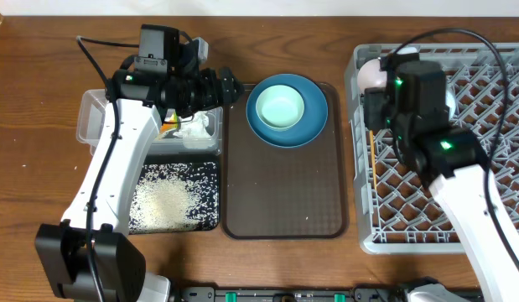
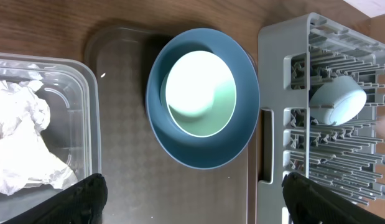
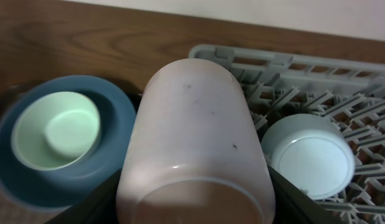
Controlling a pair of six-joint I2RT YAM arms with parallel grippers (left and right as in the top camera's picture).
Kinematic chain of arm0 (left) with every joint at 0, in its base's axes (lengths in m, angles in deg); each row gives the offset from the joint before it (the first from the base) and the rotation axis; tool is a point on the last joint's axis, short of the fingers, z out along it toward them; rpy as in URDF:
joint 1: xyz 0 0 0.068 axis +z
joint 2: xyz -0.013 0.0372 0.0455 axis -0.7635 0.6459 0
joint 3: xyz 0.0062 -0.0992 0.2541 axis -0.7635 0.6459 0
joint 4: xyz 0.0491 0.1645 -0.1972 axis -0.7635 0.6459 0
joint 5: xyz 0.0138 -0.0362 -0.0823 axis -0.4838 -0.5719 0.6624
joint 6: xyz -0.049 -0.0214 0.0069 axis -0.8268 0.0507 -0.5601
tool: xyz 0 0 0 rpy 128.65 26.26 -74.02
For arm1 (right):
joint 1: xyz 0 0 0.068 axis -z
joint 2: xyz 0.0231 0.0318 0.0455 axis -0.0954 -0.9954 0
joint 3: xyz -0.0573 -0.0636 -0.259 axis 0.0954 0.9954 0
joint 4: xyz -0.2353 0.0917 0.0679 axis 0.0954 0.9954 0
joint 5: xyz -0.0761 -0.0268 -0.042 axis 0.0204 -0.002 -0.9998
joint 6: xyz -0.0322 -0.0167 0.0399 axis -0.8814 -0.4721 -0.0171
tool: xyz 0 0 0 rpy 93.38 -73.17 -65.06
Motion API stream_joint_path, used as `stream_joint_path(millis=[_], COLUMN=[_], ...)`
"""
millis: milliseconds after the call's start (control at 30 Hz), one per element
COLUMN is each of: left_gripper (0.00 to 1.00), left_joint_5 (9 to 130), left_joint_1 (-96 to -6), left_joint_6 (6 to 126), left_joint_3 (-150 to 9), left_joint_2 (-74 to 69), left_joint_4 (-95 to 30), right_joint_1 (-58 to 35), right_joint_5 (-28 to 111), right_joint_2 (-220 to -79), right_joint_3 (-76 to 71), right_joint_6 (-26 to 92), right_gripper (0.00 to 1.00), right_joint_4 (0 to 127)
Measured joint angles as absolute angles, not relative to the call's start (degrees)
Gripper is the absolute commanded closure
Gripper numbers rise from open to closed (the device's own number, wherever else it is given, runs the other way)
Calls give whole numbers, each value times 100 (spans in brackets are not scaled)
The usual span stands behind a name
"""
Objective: Sort waste into correct bins and load items into the dishwasher rack
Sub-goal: 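Carry the pink cup with the right gripper into the rack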
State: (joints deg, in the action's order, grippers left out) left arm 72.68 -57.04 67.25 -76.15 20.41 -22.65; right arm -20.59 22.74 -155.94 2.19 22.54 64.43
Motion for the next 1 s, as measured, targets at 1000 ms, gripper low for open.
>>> stream_joint_path(millis=[1000], left_gripper=[5], left_joint_5=[7265], left_joint_1=[-5704], left_joint_6=[6725], left_joint_3=[-7615], left_joint_2=[2041], left_joint_4=[-2262], right_joint_1=[-1202], right_joint_5=[2773], right_joint_2=[-17555], right_joint_3=[219], right_joint_6=[2818], right_gripper=[67], right_joint_4=[5544])
